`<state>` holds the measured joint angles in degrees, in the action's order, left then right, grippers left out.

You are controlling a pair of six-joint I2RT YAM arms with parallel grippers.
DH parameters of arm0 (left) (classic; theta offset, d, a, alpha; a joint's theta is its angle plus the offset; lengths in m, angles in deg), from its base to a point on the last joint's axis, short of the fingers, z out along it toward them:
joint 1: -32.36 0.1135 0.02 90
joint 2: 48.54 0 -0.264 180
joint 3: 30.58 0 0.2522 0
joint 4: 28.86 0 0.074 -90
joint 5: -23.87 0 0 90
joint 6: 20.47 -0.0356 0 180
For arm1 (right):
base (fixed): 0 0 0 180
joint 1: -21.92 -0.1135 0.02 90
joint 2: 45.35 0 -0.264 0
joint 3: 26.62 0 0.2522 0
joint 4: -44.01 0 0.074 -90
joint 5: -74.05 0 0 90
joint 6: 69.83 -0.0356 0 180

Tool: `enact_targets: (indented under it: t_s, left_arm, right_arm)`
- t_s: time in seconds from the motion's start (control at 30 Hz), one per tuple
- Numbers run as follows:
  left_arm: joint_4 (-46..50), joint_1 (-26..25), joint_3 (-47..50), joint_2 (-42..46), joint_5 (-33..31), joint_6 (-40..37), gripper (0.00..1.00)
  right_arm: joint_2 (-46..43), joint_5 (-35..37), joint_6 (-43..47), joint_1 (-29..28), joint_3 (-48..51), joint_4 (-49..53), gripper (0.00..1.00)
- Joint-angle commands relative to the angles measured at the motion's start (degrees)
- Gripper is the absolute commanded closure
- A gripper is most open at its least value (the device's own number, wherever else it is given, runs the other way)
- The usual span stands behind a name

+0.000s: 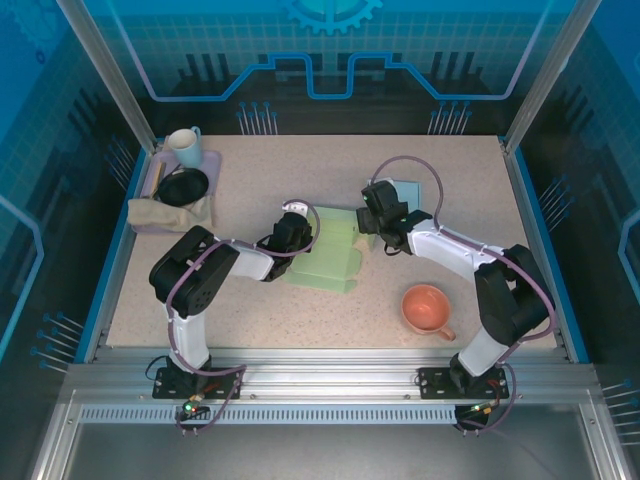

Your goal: Fold the paper box

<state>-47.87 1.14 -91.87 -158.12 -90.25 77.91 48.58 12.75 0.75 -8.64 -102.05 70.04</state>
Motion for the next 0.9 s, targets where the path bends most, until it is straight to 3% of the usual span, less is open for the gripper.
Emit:
enact_targets:
  t_s: [0.0, 0.87]
  left_arm:
    - [3.88, 0.02, 0.31, -1.69, 2.32, -1.16, 0.85]
    - [4.47, 0.02, -0.05, -1.78, 2.19, -1.08, 0.85]
  right_arm:
    - [1.16, 1.54, 0.29, 0.7, 2.92, 3.81, 0.2]
    - [-9.85, -1.71, -2.12, -2.58, 10.12, 4.41, 0.19]
